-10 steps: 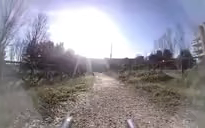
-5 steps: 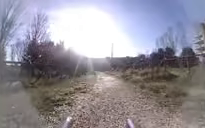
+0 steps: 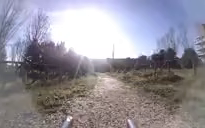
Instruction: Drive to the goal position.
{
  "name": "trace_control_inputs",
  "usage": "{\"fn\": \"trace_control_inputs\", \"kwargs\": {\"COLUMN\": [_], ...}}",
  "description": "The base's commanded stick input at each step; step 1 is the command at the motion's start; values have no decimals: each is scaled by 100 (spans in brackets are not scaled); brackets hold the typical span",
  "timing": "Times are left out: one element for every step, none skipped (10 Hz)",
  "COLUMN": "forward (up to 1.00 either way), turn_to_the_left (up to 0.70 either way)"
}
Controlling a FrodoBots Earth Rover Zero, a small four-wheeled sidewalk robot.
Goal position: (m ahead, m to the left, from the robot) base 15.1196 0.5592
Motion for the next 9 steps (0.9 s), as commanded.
{"fn": "trace_control_inputs", "kwargs": {"forward": [50,50,50,50,50,50,50,50,50], "turn_to_the_left": [0,0,0,0,0,0,0,0,0]}}
